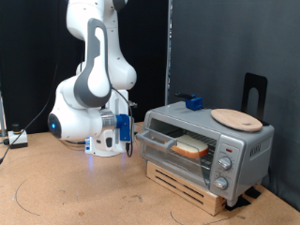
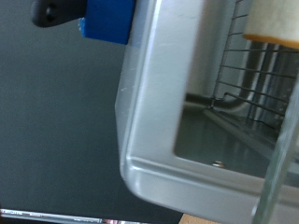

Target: Make a piece of toast with the oven

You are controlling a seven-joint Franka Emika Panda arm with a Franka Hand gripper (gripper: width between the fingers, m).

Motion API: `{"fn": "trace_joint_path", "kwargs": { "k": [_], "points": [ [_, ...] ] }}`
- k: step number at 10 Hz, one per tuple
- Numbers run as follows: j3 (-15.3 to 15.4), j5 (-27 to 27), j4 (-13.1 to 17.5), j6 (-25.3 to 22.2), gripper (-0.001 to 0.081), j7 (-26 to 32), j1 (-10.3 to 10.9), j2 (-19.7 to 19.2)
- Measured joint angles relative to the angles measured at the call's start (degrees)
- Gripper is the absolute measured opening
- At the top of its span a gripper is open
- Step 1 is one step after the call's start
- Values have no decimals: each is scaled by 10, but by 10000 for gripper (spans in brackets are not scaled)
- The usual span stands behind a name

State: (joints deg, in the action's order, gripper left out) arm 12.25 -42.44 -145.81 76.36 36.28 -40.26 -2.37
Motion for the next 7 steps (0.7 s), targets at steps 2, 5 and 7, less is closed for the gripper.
{"fn": "trace_joint_path", "kwargs": {
  "k": [2,5,7],
  "points": [
    [11,-10,-31,0,809,-1,3,46],
    [31,-60,-88,14,809,-32,10,136],
    [43,-82,-115,14,809,-65,16,195]
  ]
}}
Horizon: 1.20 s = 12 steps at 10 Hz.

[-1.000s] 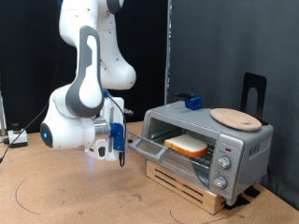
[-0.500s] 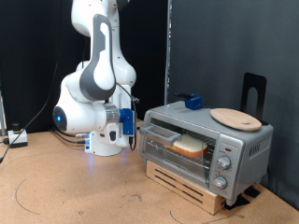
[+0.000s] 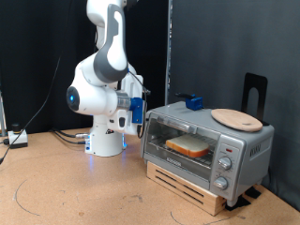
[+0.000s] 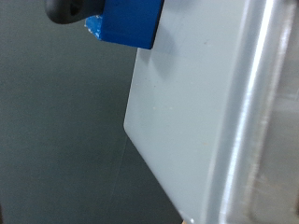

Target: Make a piece of toast with the oven

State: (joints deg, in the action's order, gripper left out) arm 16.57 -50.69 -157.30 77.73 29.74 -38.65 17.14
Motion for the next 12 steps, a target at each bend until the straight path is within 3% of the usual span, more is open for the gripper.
{"fn": "trace_joint_path", "kwargs": {
  "k": [2,4,7,9,12],
  "points": [
    [4,-2,-5,59,809,-44,-4,24],
    [4,-1,0,140,809,-70,-19,12],
    [0,-6,19,217,809,-85,-40,-24],
    [-1,-16,27,186,809,-76,-39,-27],
    [0,-88,88,106,809,-47,-37,-68]
  ]
}}
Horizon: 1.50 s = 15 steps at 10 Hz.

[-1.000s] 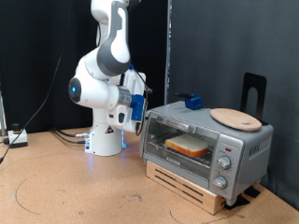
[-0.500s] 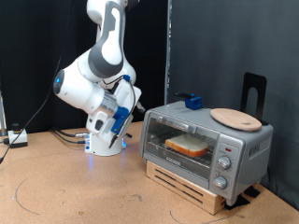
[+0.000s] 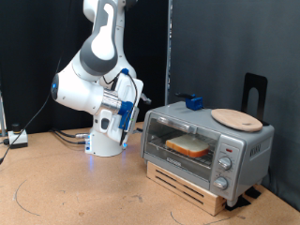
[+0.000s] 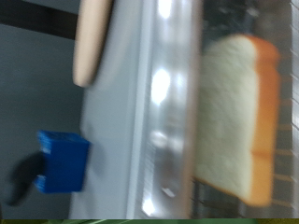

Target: Make a piece of toast with the oven

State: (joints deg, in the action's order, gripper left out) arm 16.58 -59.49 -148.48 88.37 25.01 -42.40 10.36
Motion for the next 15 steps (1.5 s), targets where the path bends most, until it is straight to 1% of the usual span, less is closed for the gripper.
{"fn": "trace_joint_path", "kwargs": {
  "k": [1,2,3,4,5,6,7,8,9,10,11,12,13,14,15],
  "points": [
    [3,0,25,-17,809,-15,1,-20],
    [9,1,49,-20,809,-40,2,-40],
    [16,-3,69,-6,809,-67,3,-58],
    [28,-44,75,65,809,-77,7,-66],
    [43,-81,63,137,809,-80,16,-55],
    [40,-68,65,107,809,-80,15,-57],
    [39,-69,76,83,809,-102,14,-68],
    [42,-78,95,79,809,-121,15,-86],
    [44,-75,118,66,809,-144,16,-109],
    [45,-48,152,19,809,-179,17,-140],
    [46,-24,186,9,809,-189,19,-170],
    [50,-9,209,9,809,-189,22,-195],
    [50,-19,206,9,809,-189,21,-195],
    [51,-50,208,12,809,-189,21,-197],
    [55,-68,220,12,809,-192,23,-207]
  ]
}}
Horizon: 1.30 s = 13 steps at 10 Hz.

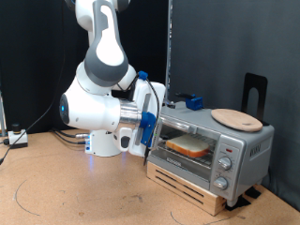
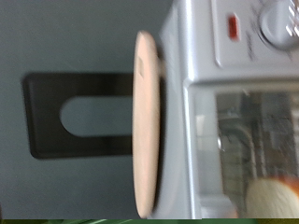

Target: Make a piece of toast with the oven

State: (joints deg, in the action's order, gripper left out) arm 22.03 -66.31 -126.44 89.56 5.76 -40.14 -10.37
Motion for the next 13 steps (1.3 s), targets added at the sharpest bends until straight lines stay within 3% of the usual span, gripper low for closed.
{"fn": "trace_joint_path", "kwargs": {
  "k": [1,3,5,7,10,13],
  "points": [
    [2,3,23,-8,809,-24,3,-21],
    [4,60,86,-26,809,-54,13,-72],
    [3,105,132,6,809,-54,29,-113],
    [3,106,151,76,809,-51,44,-136],
    [4,99,158,36,809,-34,41,-148],
    [4,148,202,28,809,-3,55,-212]
  ]
}}
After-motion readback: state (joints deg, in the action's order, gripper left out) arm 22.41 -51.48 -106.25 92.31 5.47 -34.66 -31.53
